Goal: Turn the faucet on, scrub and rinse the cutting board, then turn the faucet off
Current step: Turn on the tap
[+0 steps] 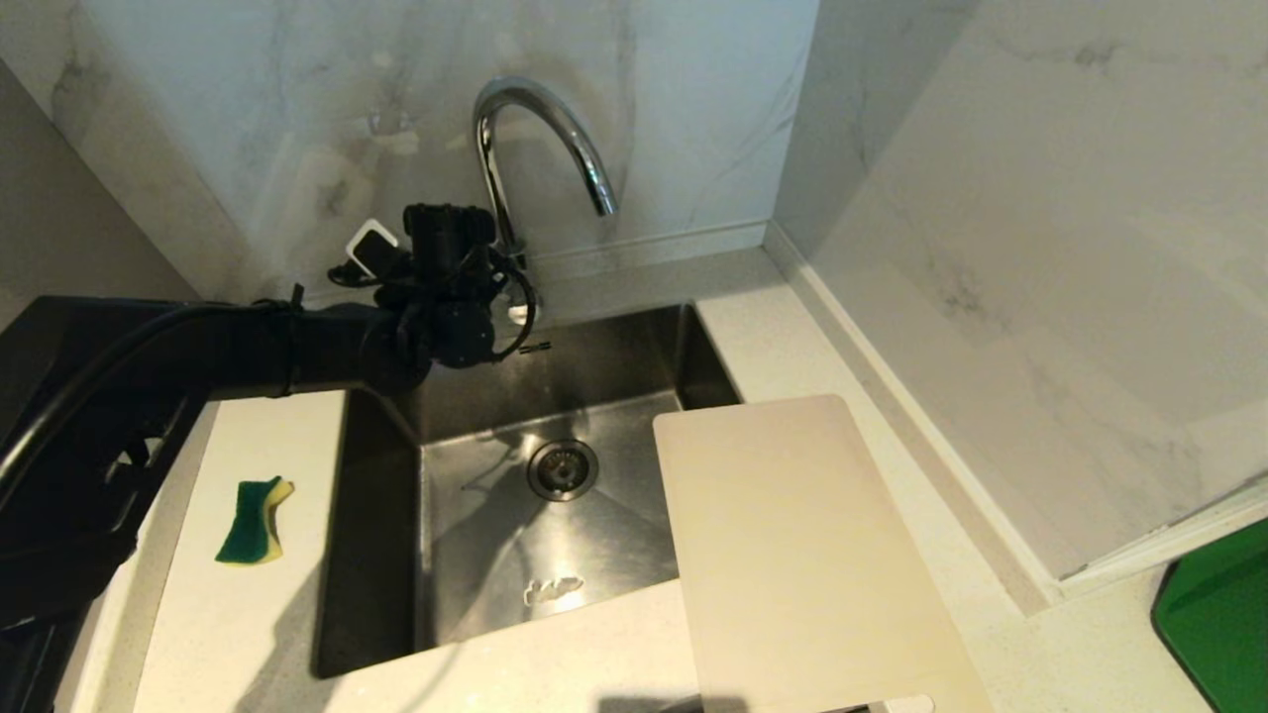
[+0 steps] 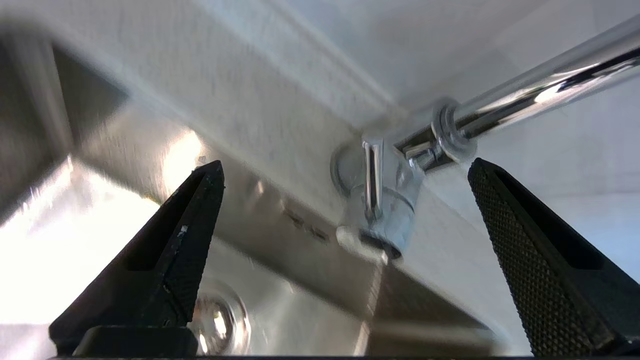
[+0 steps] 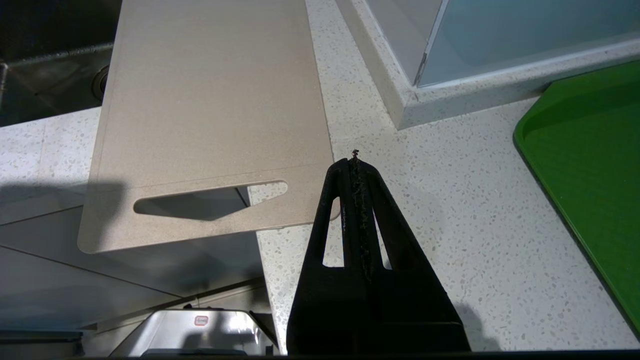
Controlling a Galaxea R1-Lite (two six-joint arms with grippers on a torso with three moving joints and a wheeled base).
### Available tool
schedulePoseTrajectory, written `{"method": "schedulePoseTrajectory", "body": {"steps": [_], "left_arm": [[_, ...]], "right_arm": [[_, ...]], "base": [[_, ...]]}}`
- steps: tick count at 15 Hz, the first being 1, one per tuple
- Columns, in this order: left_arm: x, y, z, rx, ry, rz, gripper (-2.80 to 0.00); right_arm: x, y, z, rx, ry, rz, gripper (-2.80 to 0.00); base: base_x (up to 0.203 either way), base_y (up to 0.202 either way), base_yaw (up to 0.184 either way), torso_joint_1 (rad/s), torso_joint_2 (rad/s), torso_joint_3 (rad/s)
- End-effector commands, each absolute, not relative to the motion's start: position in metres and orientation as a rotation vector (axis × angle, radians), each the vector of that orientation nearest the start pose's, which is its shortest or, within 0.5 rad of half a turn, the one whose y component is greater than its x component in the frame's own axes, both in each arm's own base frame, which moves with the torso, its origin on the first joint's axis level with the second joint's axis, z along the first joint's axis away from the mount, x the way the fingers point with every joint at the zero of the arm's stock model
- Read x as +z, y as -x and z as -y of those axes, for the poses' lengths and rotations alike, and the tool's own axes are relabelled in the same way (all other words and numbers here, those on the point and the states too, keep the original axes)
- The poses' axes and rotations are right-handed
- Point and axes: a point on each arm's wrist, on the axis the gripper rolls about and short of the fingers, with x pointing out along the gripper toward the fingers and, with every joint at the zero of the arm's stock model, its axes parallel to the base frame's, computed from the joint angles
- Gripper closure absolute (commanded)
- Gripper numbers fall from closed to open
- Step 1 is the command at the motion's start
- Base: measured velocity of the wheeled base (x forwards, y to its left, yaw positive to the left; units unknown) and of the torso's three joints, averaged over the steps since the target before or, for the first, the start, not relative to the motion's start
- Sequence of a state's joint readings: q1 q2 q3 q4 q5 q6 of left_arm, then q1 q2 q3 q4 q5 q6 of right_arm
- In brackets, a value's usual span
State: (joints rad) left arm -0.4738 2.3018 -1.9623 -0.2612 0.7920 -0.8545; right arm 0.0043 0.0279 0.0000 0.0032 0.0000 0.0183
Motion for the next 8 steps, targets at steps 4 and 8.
{"method": "schedulePoseTrajectory", "body": {"steps": [4, 8], "left_arm": [[0.2124, -0.4465, 0.2177, 0.321, 0.753, 0.079, -2.8], [0.2099, -0.4546, 0.2086, 0.334, 0.724, 0.097, -2.8]], "right_arm": [[0.0758, 0.0207, 0.0001, 0.004, -0.018, -0.031, 0.0], [0.0758, 0.0207, 0.0001, 0.004, -0.018, -0.031, 0.0]], "base": [[0.0, 0.0, 0.0, 0.0, 0.0, 0.0], [0.0, 0.0, 0.0, 0.0, 0.0, 0.0]]}}
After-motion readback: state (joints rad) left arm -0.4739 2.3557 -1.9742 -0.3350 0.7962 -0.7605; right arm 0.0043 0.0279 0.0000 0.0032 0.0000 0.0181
